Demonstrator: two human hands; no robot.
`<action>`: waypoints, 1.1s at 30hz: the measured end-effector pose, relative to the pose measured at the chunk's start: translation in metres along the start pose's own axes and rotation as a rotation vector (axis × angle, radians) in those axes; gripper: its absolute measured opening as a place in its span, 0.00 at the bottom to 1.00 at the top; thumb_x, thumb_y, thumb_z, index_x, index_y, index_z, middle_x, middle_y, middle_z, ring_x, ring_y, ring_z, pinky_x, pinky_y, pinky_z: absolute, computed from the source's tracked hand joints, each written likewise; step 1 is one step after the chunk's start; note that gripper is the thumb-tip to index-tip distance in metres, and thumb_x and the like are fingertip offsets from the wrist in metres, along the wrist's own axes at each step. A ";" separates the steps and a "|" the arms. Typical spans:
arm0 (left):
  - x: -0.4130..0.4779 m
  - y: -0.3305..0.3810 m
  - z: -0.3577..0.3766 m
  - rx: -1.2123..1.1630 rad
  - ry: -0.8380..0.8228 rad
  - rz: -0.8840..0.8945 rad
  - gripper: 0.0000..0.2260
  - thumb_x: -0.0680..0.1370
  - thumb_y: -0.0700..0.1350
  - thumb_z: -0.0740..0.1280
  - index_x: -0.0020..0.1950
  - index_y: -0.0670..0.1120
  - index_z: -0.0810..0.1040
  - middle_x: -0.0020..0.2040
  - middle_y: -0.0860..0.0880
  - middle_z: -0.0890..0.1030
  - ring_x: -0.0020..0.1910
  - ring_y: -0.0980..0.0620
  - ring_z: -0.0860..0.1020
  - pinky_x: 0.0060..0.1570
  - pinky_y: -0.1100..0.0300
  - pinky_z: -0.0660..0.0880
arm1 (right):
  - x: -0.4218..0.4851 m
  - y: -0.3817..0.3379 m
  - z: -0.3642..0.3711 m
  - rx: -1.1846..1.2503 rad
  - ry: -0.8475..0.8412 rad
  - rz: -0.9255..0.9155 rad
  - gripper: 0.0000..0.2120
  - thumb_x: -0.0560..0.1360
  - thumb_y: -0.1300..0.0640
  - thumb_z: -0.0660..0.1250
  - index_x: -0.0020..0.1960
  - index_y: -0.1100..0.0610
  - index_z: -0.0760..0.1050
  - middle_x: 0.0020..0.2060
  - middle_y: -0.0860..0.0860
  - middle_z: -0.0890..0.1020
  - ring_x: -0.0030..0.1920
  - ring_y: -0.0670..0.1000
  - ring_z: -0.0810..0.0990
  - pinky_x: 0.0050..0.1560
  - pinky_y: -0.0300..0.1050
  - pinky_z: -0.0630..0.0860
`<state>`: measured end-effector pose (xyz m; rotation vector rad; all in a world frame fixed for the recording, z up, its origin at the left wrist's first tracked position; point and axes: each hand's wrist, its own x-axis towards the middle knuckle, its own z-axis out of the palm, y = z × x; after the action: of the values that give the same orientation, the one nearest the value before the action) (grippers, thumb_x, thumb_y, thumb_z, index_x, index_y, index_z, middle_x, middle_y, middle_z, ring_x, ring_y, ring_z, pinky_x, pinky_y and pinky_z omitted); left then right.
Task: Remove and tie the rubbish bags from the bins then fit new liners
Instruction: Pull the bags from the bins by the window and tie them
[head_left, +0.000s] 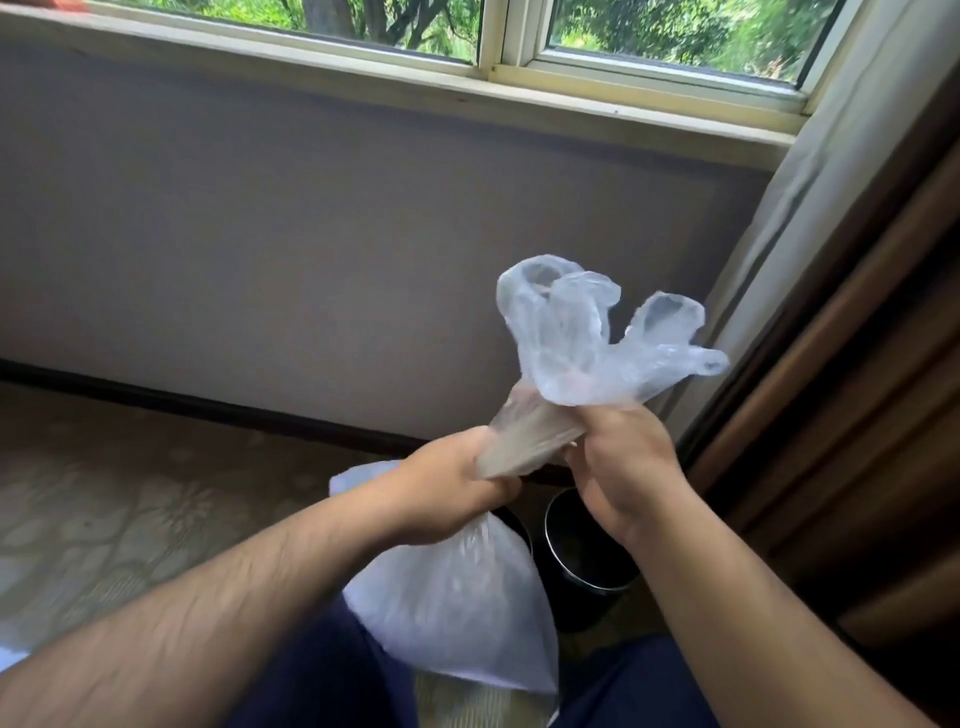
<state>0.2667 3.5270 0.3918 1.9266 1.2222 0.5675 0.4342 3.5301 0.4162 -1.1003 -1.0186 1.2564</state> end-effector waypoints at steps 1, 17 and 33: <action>0.001 0.000 0.000 0.013 0.025 0.008 0.08 0.73 0.53 0.65 0.48 0.51 0.76 0.45 0.49 0.82 0.46 0.48 0.79 0.52 0.45 0.76 | 0.000 -0.003 -0.001 0.049 0.040 0.000 0.11 0.80 0.63 0.66 0.60 0.64 0.79 0.51 0.59 0.86 0.51 0.57 0.85 0.47 0.51 0.81; 0.003 0.020 -0.010 0.240 -0.113 0.051 0.09 0.78 0.53 0.66 0.43 0.50 0.77 0.36 0.51 0.80 0.38 0.51 0.79 0.39 0.53 0.75 | -0.013 -0.003 -0.023 0.241 -0.154 0.169 0.20 0.71 0.46 0.66 0.27 0.54 0.65 0.44 0.57 0.81 0.50 0.53 0.78 0.52 0.50 0.76; 0.001 0.006 -0.002 0.415 0.060 0.187 0.15 0.81 0.58 0.59 0.39 0.53 0.73 0.30 0.53 0.74 0.32 0.53 0.73 0.34 0.57 0.66 | -0.028 -0.011 -0.028 0.083 -0.170 0.206 0.08 0.72 0.49 0.67 0.48 0.52 0.77 0.56 0.61 0.84 0.26 0.48 0.64 0.37 0.43 0.73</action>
<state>0.2693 3.5273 0.3978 2.4060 1.2804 0.4970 0.4623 3.5000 0.4224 -1.0685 -0.9875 1.5661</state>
